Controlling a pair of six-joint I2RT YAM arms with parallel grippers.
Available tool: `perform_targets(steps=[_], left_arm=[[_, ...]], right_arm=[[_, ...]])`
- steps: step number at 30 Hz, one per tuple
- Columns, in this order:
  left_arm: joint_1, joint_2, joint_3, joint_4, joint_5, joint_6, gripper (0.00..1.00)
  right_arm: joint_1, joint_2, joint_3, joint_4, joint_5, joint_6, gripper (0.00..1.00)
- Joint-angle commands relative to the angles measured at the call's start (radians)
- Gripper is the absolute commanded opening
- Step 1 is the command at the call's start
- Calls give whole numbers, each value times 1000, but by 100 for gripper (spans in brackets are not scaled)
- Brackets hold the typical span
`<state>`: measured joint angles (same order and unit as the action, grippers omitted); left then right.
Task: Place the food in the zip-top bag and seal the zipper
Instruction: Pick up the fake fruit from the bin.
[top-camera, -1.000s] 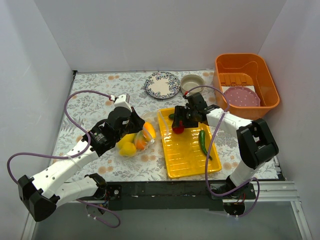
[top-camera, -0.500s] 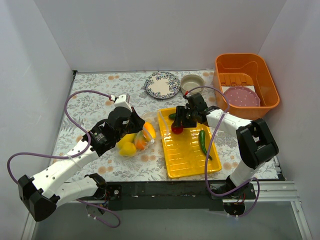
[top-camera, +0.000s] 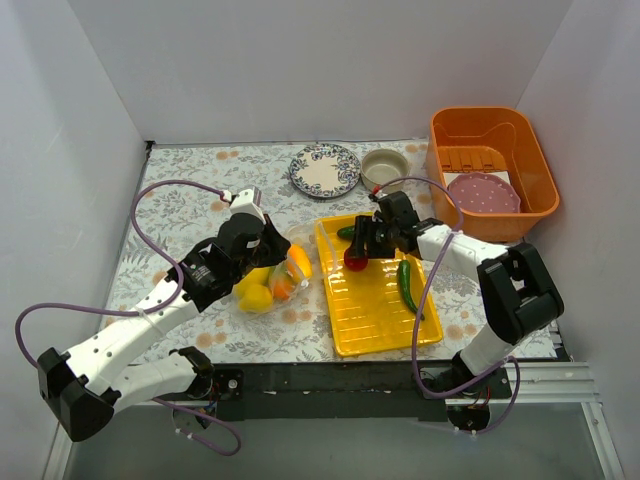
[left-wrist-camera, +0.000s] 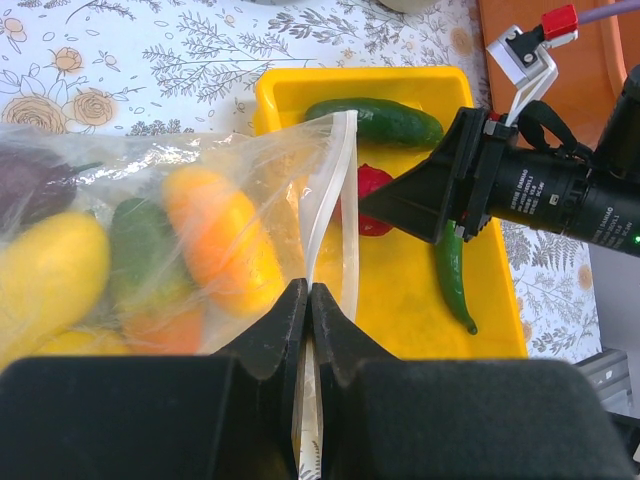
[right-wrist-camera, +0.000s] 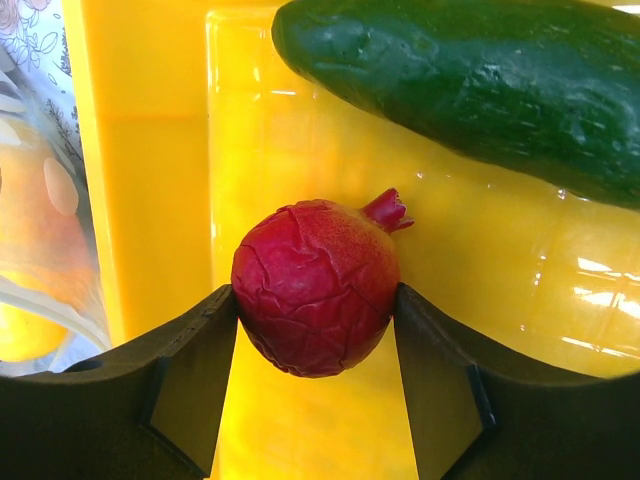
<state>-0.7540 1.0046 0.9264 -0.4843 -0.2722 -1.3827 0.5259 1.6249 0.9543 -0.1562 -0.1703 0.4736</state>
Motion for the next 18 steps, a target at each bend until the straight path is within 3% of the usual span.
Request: perform_targets(steps=[1,18], left_arm=[[7,-4,2,13,8,11,3],[8,-1,-8,19,31,4,3]], right_arm=[[6,-51,-35,-26,37,-15,41],[5,-191,-77,-72,92,-4,41]])
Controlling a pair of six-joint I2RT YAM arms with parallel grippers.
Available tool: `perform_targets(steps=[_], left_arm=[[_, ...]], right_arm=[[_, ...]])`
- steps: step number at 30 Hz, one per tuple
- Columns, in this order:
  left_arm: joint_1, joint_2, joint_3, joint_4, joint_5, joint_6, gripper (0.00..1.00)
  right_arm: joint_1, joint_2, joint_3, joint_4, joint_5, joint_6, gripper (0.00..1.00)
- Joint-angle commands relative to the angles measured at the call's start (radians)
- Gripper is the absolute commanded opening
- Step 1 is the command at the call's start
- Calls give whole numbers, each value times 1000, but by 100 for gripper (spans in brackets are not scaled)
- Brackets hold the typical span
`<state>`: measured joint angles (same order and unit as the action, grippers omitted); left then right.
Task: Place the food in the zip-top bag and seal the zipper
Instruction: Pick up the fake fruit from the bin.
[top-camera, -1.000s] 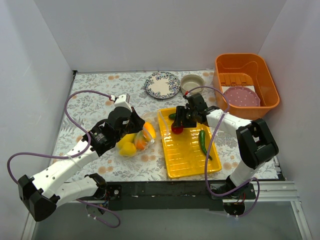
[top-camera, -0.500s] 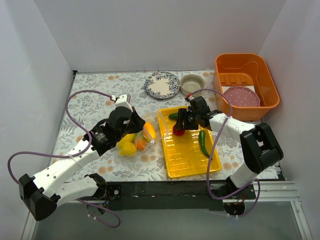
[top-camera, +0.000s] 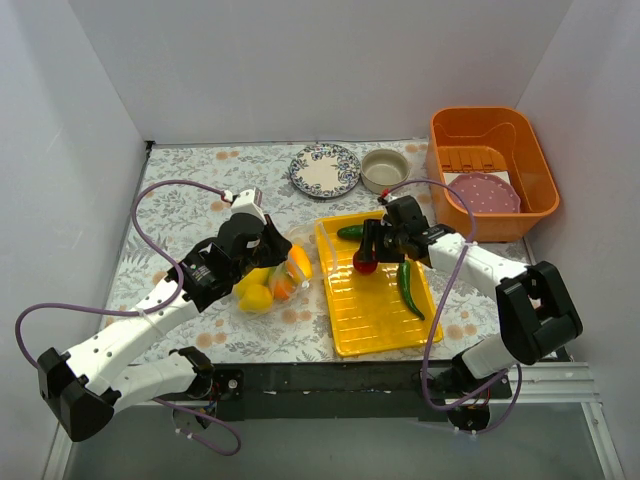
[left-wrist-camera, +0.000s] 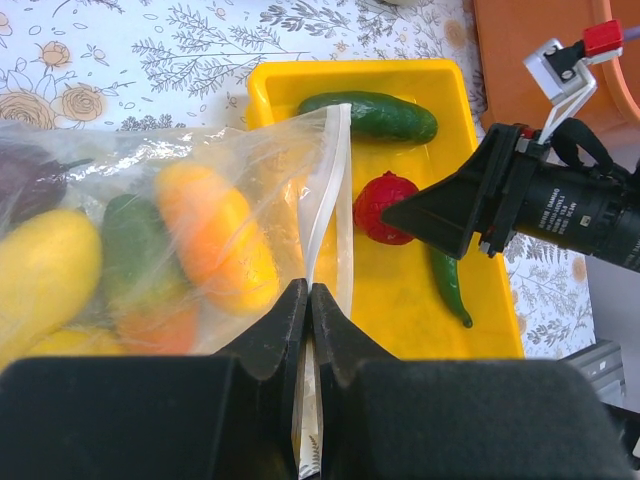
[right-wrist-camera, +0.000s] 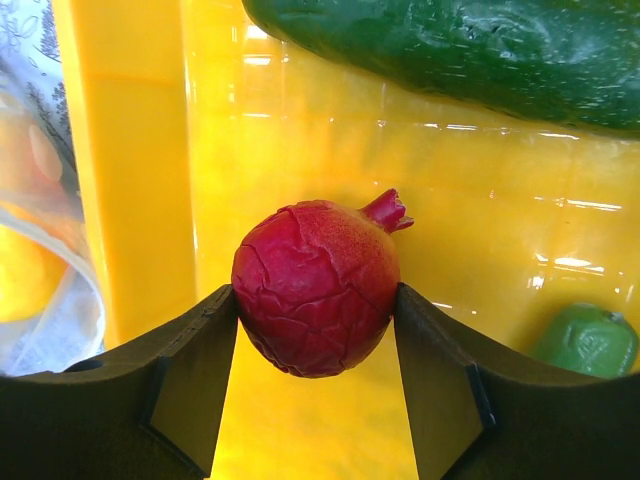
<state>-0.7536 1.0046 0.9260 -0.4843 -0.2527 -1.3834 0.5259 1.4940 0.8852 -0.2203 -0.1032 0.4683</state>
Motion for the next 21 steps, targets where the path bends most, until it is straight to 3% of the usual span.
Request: perform_targets(steps=[1,10,21], left_arm=[[7,3,-3,19,15,4,3],[7,14,2,19,27,6,3],[7,34,5,29,47,4,3]], right_arm=[[5,-67,-11,-11,25,3,41],[5,-172,11,-34,13,24,41],[36,-229,95,58,-161,35,43]])
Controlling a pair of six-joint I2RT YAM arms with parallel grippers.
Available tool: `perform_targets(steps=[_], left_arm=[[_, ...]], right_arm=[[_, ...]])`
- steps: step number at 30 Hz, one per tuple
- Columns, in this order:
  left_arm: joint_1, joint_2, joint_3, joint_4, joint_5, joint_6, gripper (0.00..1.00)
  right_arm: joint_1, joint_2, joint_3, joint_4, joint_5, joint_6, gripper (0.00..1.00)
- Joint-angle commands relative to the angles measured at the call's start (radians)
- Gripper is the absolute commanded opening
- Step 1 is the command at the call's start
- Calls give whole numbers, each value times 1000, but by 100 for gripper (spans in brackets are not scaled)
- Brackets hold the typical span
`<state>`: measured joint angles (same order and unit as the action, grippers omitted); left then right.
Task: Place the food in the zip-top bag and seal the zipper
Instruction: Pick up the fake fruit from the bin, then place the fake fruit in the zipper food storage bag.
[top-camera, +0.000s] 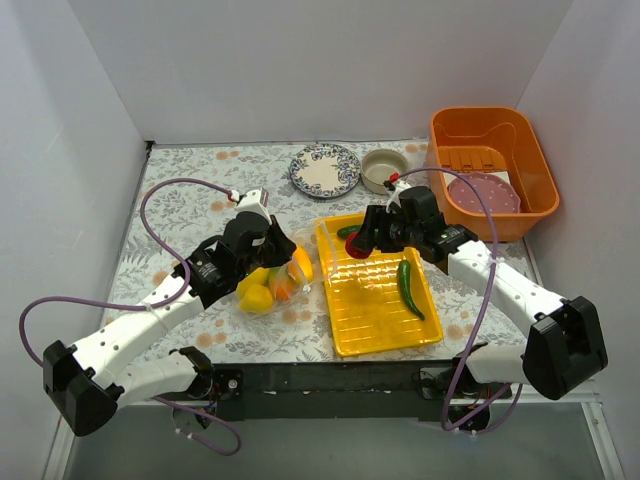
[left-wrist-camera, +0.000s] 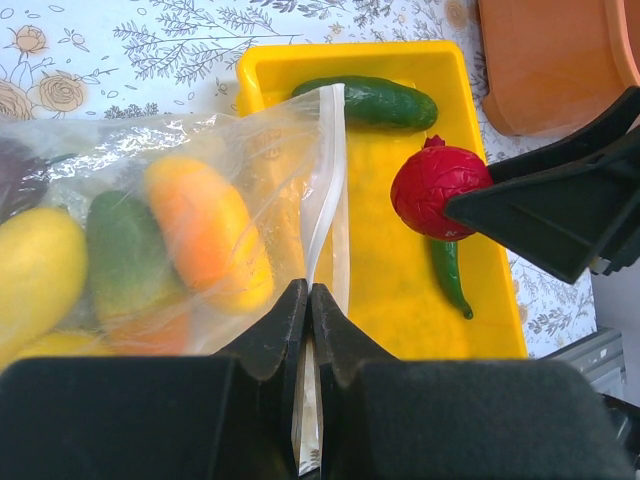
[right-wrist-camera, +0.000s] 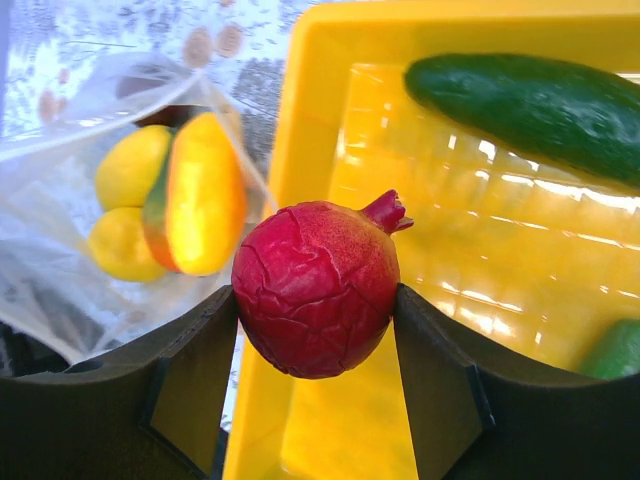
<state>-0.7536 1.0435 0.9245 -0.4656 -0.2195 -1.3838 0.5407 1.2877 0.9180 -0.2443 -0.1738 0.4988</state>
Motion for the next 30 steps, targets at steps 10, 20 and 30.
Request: perform_targets(steps=[10,20,30], left_arm=[[7,1,14,12,19,8,2],[7,-8,17,-2,9,9,2],[7,-19,31,-18,-6,6,2]], right_arm=[[113,70,91,235,-243,32,42],[186,234,90,456,-335,125,42],[226,366,177,474,-417,106,54]])
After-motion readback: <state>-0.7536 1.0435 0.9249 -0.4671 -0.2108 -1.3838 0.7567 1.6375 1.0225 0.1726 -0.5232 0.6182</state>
